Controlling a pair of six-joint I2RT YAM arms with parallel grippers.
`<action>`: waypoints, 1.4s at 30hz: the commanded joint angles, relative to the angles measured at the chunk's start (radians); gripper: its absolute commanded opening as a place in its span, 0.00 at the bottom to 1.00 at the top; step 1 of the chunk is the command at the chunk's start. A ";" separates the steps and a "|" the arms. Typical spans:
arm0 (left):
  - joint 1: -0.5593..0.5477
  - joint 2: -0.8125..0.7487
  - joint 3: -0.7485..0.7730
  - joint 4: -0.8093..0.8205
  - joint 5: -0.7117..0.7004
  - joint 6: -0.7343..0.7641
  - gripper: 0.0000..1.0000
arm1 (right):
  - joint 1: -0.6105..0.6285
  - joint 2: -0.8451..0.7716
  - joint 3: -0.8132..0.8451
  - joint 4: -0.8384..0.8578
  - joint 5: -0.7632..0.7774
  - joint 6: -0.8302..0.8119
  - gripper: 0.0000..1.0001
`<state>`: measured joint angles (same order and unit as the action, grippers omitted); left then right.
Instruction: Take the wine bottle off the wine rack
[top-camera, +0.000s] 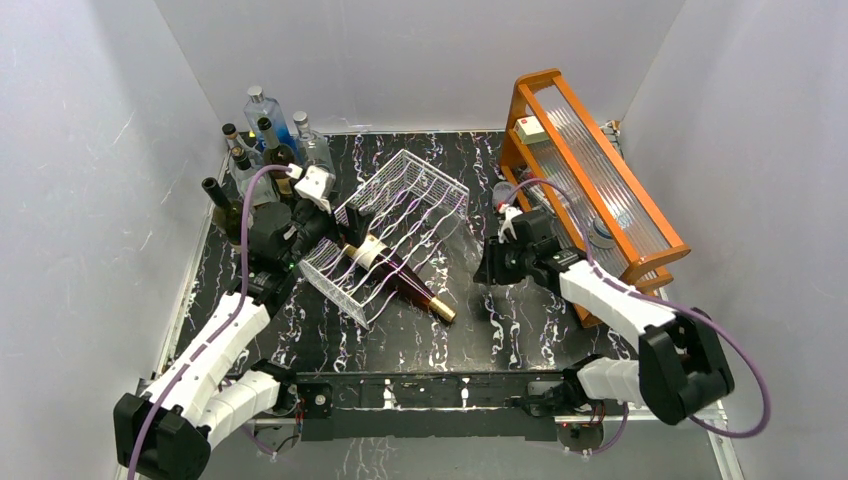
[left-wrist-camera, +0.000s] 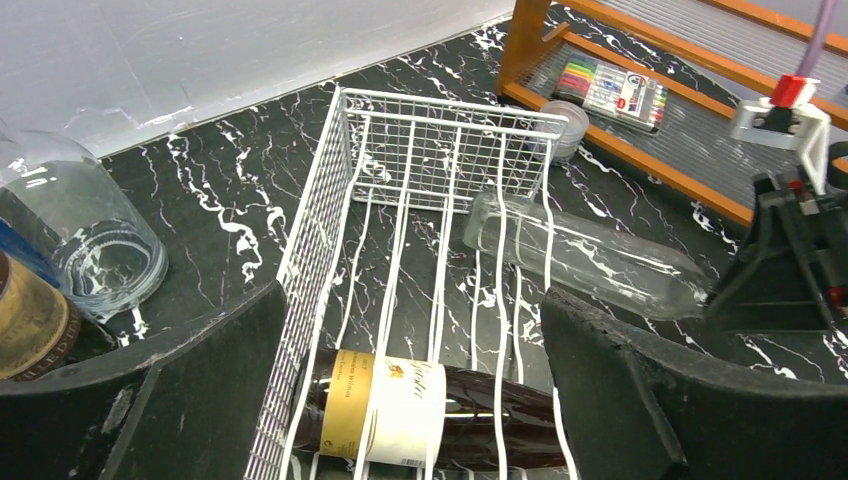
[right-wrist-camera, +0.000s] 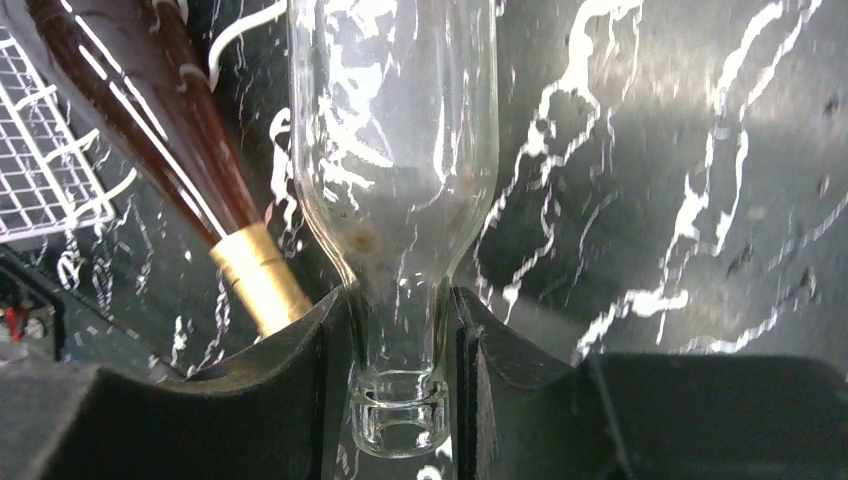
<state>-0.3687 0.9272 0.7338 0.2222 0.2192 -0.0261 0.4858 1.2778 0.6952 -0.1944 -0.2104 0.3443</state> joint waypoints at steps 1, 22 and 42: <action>-0.003 0.010 0.028 0.040 0.028 -0.022 0.98 | -0.003 -0.116 0.031 -0.199 0.022 0.083 0.35; -0.285 0.186 0.049 0.015 0.260 0.080 0.98 | -0.003 -0.347 0.257 -0.616 0.000 0.102 0.04; -0.772 0.493 0.319 -0.218 -0.021 0.599 0.98 | -0.003 -0.445 0.249 -0.655 0.022 0.051 0.01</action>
<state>-1.0866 1.3777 0.9802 0.0265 0.2844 0.4198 0.4843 0.8677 0.8940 -0.8795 -0.1707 0.4133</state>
